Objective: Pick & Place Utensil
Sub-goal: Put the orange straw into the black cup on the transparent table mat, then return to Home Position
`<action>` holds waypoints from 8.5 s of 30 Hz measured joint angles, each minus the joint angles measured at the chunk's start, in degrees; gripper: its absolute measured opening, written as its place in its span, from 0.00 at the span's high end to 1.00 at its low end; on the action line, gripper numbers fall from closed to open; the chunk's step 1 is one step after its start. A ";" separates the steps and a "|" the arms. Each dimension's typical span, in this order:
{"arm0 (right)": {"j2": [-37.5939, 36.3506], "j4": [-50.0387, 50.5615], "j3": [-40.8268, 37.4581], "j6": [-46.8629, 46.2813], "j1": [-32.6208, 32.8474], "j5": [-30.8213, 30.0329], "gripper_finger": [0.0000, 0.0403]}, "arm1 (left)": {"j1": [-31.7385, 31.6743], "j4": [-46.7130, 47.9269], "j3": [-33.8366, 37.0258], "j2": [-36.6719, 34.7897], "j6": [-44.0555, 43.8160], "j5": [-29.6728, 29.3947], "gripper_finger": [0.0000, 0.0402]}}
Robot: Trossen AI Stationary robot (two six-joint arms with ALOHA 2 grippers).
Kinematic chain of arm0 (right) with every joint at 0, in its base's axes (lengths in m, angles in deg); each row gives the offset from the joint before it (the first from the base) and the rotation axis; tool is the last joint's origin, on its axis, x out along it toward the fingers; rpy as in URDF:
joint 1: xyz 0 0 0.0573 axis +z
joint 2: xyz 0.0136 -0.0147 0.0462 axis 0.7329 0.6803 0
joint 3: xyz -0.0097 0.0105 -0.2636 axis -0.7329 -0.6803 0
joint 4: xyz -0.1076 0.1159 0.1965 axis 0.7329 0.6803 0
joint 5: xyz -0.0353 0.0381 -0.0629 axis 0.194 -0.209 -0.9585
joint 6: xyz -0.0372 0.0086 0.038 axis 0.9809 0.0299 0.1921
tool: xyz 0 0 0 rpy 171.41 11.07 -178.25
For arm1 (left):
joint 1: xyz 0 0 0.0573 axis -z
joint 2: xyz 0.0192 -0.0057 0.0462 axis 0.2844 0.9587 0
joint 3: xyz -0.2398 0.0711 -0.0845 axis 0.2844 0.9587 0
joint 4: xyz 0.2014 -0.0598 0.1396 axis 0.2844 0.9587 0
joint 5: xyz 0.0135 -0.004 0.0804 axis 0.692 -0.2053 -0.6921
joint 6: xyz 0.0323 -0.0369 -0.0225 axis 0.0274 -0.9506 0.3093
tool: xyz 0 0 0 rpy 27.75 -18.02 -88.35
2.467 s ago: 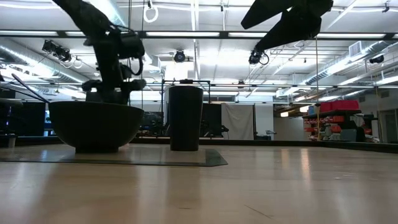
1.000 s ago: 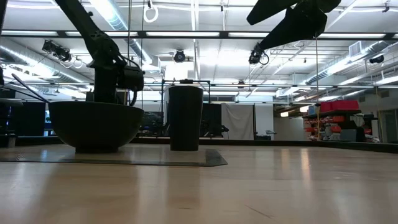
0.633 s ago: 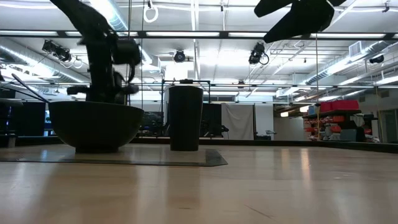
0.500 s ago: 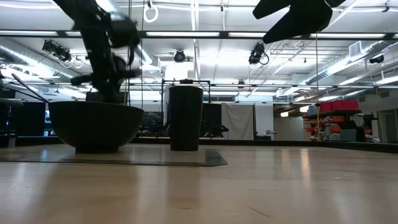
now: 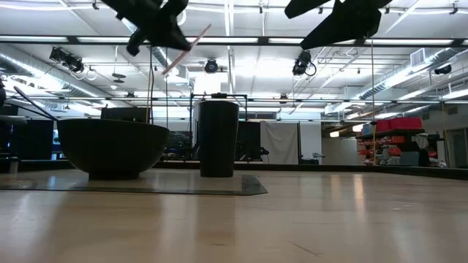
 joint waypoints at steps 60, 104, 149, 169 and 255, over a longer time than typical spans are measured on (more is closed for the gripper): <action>-4.27 -7.12 -0.04 16.17 -5.26 11.98 0.13 | 11.78 -17.78 0.04 8.21 28.85 2.52 0.66; -65.27 -25.95 -41.06 38.32 -25.25 44.78 0.99 | -3.45 -15.77 34.73 -51.48 30.41 41.11 0.97; -88.57 -26.01 -60.35 31.72 -31.98 29.29 0.93 | -2.71 -21.80 46.51 -51.38 20.89 39.55 0.93; -88.56 -25.93 -60.30 34.30 -31.98 29.54 0.93 | -2.71 -21.73 46.53 -51.33 19.11 39.55 0.93; -88.54 -25.93 -60.28 34.32 -31.96 29.52 0.93 | -2.68 -21.72 46.58 -51.33 19.08 39.56 0.93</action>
